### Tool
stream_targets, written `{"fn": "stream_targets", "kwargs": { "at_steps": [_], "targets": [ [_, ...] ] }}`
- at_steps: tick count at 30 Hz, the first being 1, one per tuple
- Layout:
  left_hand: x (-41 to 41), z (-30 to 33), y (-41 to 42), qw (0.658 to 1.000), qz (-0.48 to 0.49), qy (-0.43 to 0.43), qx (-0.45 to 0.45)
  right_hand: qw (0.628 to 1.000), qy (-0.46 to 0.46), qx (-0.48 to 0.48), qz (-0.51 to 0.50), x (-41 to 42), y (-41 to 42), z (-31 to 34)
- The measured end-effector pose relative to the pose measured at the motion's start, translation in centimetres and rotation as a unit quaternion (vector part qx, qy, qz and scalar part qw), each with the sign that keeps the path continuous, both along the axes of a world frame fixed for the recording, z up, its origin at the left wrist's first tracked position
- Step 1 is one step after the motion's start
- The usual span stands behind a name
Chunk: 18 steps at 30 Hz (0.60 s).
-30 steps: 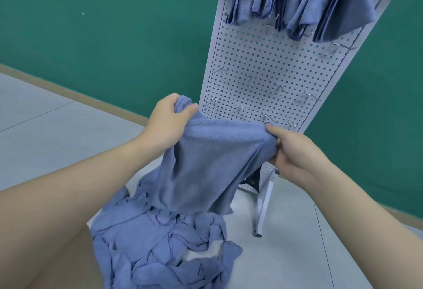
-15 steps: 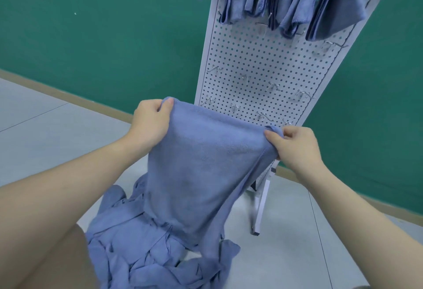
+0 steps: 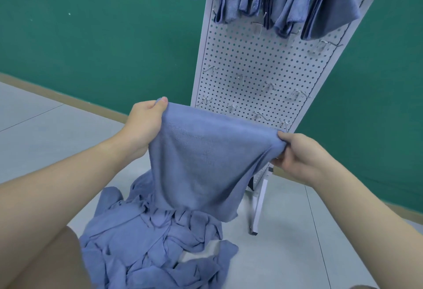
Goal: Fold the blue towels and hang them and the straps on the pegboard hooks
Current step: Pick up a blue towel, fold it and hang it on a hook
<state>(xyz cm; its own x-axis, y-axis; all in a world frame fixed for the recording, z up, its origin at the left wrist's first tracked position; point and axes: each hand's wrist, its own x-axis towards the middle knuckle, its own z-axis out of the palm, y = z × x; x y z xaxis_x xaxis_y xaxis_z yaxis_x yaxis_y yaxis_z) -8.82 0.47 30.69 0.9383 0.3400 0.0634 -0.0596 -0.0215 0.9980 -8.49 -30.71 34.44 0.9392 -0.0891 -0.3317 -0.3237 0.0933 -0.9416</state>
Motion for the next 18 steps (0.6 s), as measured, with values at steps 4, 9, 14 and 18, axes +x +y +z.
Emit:
{"fn": "stream_targets", "kwargs": {
  "at_steps": [4, 9, 14, 18],
  "targets": [
    [0.5, -0.1, 0.3, 1.000, 0.015, 0.002, -0.021, 0.995, 0.003, 0.090, 0.037, -0.1, -0.4, 0.5],
    [0.5, 0.2, 0.6, 0.998, 0.017, 0.000, -0.053, 0.983, -0.016, 0.175, 0.058, -0.1, -0.5, 0.7],
    [0.5, 0.4, 1.3, 0.995, 0.020, -0.009, -0.102, 0.961, -0.048, 0.247, 0.118, -0.4, -0.5, 1.0],
    [0.1, 1.0, 1.6, 0.993, 0.028, -0.025, -0.115, 0.962, -0.069, 0.199, 0.173, -0.8, -0.9, 1.0]
  ]
}}
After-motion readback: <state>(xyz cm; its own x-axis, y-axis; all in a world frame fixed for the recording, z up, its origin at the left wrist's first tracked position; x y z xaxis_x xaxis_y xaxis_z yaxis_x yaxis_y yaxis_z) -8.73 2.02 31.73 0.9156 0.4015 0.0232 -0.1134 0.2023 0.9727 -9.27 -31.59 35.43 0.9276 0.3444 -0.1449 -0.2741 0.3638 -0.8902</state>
